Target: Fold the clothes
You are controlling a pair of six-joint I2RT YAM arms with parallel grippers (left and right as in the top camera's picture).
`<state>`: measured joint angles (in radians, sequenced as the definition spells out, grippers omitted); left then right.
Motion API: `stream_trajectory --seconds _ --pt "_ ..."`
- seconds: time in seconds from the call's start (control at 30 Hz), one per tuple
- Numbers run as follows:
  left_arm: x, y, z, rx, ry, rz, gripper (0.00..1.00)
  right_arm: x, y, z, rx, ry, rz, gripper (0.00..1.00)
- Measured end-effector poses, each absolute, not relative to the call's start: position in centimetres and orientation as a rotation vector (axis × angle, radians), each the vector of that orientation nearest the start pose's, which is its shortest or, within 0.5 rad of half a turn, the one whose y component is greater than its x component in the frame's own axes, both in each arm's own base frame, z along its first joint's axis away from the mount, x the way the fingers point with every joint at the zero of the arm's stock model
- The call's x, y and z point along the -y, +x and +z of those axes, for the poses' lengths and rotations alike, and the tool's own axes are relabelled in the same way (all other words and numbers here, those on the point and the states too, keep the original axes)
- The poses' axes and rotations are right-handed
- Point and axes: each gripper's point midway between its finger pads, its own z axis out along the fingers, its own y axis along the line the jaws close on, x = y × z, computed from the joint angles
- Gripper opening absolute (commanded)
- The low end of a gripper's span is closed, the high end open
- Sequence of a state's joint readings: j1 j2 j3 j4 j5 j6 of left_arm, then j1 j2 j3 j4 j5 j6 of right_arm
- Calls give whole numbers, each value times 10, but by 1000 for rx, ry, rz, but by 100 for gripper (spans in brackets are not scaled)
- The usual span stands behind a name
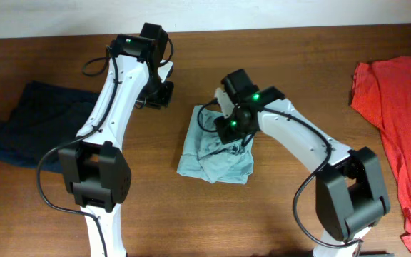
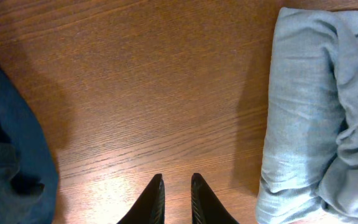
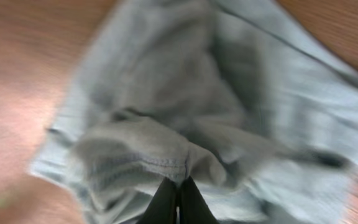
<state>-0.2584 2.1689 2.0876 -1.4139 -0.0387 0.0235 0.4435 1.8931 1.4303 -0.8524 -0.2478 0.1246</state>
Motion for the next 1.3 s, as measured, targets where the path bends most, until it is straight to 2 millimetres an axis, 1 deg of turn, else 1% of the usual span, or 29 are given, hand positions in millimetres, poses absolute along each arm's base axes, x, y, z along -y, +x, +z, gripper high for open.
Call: stream_trajectory --seconds 0.13,0.27,0.3,0.33,0.37,0.4,0.43,0.47,0.5,0.57,0.6,0.63,0.67,0.7,0.77,0.83,0.87,0.93,1.0,1.07,1.13,1.2,1.23,1.27,1.3 --pt "105 423 127 -3032 428 45 16 -161 364 76 -2933 -354 296 4" --pt "105 423 127 -3032 428 45 16 -110 371 81 -2963 -195 209 5" --pt "105 424 127 -3031 428 45 16 -99 372 81 -2971 -160 192 9" --pt "105 424 127 -3031 428 45 16 -94 373 80 -2973 -144 186 10" --pt "105 424 127 -3030 428 45 16 -83 374 80 -2979 -109 174 23" --pt "105 424 127 -3029 431 45 16 -77 376 80 -2977 -89 168 42" --pt "105 424 127 -3027 432 45 17 -71 379 80 -2971 -76 165 54" --pt "105 424 127 -3027 433 45 16 -67 382 81 -2959 -58 165 59" --pt "105 424 127 -3027 434 45 17 -64 383 81 -2956 -41 167 61" --pt "105 424 127 -3027 435 45 17 -59 385 81 -2952 -25 173 61" --pt "105 424 127 -3027 438 45 21 -59 384 81 -2954 -22 193 54" --pt "105 424 127 -3027 439 46 23 -63 382 82 -2962 -45 245 52" --pt "105 424 127 -3026 442 46 23 -68 379 82 -2966 -70 293 51" --pt "105 424 127 -3026 444 48 24 -83 370 85 -2976 -150 427 52" --pt "105 424 126 -3025 445 50 25 -107 361 91 -2957 -266 611 52" --pt "105 426 127 -3021 445 49 26 -129 356 96 -2925 -373 701 55" --pt "105 427 127 -3017 445 48 26 -134 355 96 -2919 -401 700 56" --pt "106 427 127 -3013 447 48 26 -149 353 94 -2905 -482 663 57" --pt "106 428 127 -3010 446 47 26 -164 350 90 -2907 -560 555 57" --pt "106 428 127 -3010 446 47 26 -174 347 86 -2899 -626 456 57" --pt "106 428 127 -3010 446 47 26 -177 346 82 -2903 -653 321 57" --pt "106 428 127 -3010 446 47 26 -172 347 76 -2916 -635 188 55" --pt "106 428 127 -3010 446 47 26 -167 349 71 -2926 -607 110 53" --pt "106 428 127 -3010 446 47 26 -162 350 69 -2930 -590 71 50" --pt "106 428 127 -3010 446 47 26 -154 354 66 -2939 -549 4 31"
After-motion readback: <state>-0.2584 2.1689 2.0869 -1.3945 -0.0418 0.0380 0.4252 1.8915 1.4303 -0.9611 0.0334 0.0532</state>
